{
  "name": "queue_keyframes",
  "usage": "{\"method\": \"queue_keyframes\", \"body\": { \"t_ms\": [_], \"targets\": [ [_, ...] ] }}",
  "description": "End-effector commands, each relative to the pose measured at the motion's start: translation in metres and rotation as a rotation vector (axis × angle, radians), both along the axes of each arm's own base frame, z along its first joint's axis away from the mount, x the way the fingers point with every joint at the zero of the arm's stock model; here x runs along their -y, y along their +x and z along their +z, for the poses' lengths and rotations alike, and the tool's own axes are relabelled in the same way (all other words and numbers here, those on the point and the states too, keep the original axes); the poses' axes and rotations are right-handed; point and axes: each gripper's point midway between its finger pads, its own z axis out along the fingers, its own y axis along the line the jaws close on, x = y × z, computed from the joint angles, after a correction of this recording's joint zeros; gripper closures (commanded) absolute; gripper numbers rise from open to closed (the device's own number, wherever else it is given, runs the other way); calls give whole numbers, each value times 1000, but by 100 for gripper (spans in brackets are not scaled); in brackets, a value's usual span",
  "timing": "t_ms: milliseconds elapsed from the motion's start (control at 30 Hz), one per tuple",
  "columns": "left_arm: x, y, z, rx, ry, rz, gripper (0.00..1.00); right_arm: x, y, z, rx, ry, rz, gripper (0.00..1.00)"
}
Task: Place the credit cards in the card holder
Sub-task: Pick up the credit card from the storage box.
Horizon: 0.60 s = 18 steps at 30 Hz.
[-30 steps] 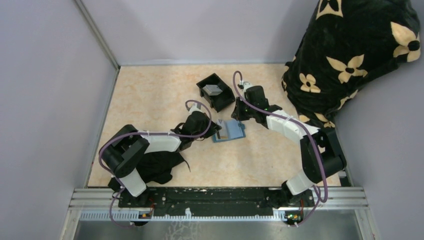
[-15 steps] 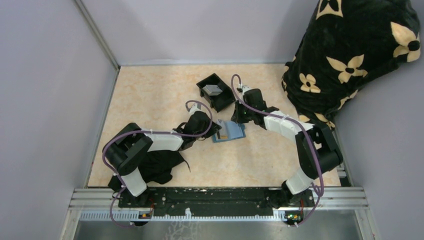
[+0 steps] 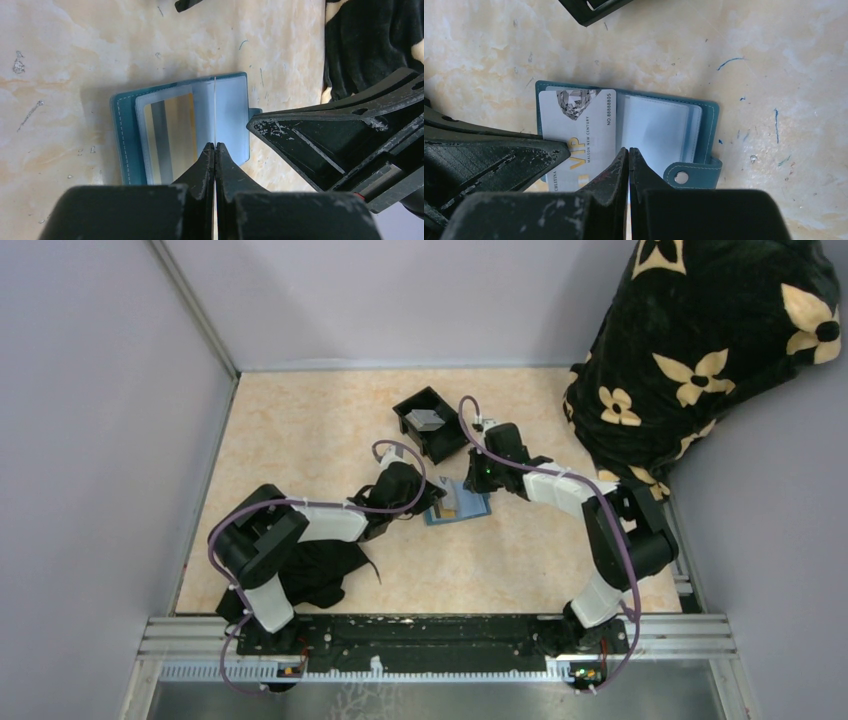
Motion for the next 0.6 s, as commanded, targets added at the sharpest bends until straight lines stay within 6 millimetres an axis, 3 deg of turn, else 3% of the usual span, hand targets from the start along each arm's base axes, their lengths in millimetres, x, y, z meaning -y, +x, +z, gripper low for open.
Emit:
{"method": "queue_keyframes", "body": {
  "t_ms": [0, 333, 400, 567],
  "targets": [
    [7, 1, 1, 12, -16, -12, 100, -3, 5, -3, 20, -3, -3, 100],
    [2, 2, -6, 17, 20, -7, 100, -4, 7, 0, 26, -11, -3, 100],
    [2, 1, -7, 13, 24, -8, 100, -3, 6, -12, -1, -25, -4, 100],
    [-1, -1, -11, 5, 35, -2, 100, -2, 5, -16, -7, -34, -5, 100]
  ]
}}
